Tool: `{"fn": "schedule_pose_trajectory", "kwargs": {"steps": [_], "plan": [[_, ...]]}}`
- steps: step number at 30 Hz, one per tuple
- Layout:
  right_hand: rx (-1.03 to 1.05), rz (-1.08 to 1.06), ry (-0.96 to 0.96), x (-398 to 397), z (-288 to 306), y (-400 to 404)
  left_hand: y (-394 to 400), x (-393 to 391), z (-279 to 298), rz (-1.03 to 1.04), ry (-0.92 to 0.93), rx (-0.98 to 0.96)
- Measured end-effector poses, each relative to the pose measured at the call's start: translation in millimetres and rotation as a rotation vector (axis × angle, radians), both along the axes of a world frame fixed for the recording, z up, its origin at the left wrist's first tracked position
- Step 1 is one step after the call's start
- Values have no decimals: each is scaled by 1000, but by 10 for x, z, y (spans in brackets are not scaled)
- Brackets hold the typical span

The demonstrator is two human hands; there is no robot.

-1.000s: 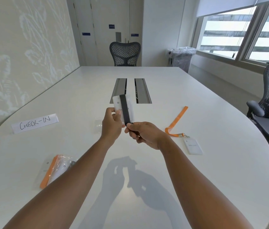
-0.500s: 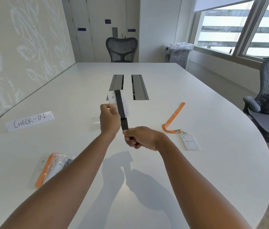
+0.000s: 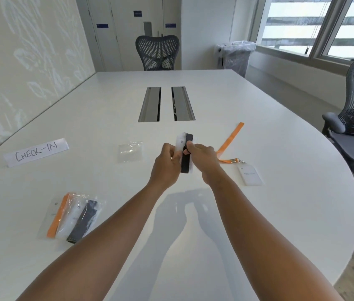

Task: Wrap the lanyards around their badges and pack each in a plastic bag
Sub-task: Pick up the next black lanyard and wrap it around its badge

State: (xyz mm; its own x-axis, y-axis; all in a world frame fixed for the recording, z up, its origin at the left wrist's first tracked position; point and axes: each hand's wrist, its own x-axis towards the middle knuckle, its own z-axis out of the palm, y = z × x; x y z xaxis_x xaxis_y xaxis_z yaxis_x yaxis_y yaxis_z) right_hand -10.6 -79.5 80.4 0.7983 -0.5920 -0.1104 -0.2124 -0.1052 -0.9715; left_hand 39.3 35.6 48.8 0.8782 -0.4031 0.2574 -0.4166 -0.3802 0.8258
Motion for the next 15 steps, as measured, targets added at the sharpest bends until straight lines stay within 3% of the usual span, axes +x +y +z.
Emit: {"fn": "schedule_pose_trajectory", "kwargs": {"steps": [7, 15], "plan": [[13, -28, -21, -234, -427, -130, -236, -190, -356, -65, 260, -54], [-116, -66, 4, -451, -853, -344, -494, -372, -714, -75, 217, 98]]}}
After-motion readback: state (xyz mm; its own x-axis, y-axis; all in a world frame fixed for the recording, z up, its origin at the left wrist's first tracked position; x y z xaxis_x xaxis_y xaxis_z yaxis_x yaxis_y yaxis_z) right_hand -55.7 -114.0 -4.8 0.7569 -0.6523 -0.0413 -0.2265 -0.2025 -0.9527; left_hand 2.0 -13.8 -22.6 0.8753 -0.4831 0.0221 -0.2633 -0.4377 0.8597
